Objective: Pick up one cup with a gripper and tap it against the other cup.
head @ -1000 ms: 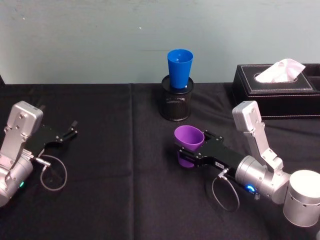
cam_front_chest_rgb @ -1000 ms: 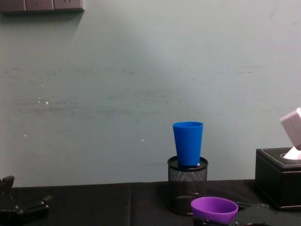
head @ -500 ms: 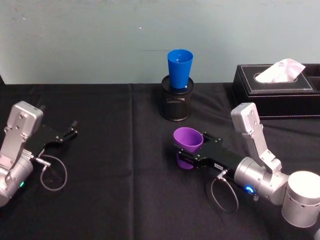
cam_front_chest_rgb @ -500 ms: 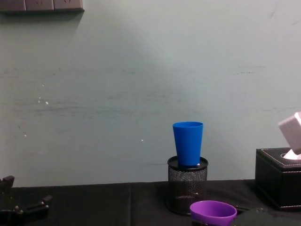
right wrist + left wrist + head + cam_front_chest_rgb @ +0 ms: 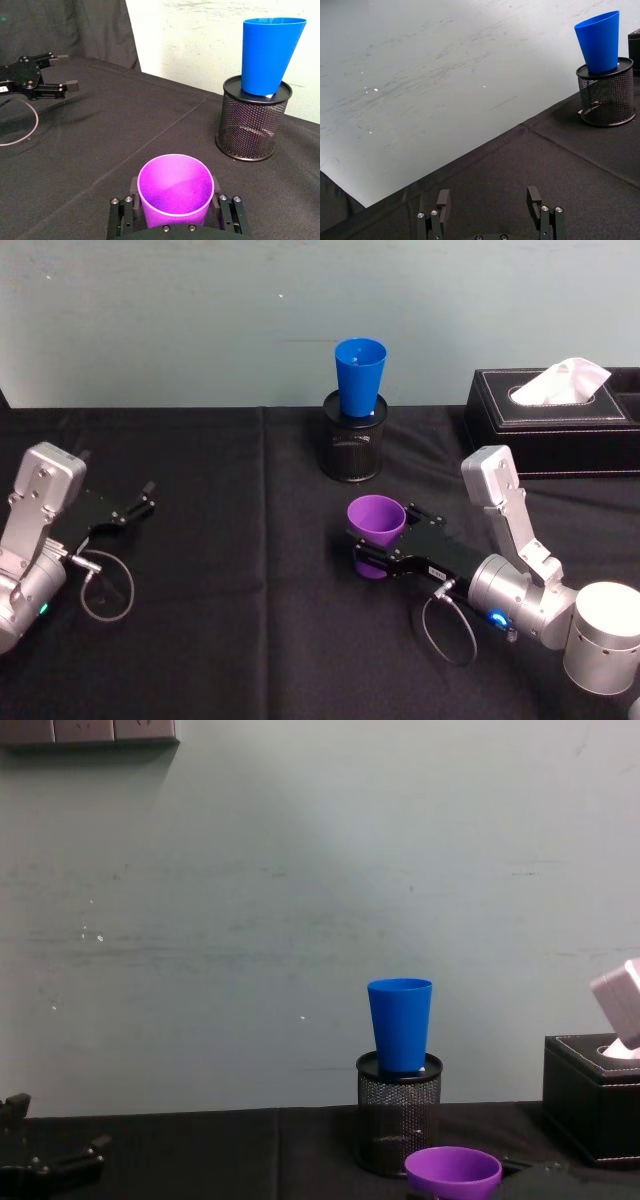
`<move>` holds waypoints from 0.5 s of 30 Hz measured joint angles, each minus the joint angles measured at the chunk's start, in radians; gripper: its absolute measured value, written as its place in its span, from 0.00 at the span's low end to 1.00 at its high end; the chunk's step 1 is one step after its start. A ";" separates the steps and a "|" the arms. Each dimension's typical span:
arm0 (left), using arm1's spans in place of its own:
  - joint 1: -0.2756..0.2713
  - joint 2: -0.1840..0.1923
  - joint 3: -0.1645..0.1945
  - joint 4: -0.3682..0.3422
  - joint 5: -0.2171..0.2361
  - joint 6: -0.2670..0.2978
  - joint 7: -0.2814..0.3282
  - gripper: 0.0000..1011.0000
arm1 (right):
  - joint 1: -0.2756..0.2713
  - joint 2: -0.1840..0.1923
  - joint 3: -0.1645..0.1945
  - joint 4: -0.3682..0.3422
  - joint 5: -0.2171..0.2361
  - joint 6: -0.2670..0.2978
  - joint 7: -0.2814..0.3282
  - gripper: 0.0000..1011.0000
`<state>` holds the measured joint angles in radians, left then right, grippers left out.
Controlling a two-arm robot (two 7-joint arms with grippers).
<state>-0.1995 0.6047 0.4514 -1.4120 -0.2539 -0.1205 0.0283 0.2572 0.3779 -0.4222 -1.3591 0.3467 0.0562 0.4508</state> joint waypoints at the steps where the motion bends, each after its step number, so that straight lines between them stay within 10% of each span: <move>1: 0.000 0.000 0.000 0.000 0.000 0.000 0.000 0.99 | 0.000 0.000 0.000 0.000 0.000 0.000 0.000 0.79; 15: 0.000 0.000 0.000 0.000 0.000 0.000 0.000 0.99 | -0.003 0.001 0.003 -0.006 -0.001 -0.019 0.000 0.99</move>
<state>-0.1995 0.6047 0.4514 -1.4120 -0.2539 -0.1205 0.0283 0.2541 0.3785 -0.4194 -1.3650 0.3459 0.0373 0.4508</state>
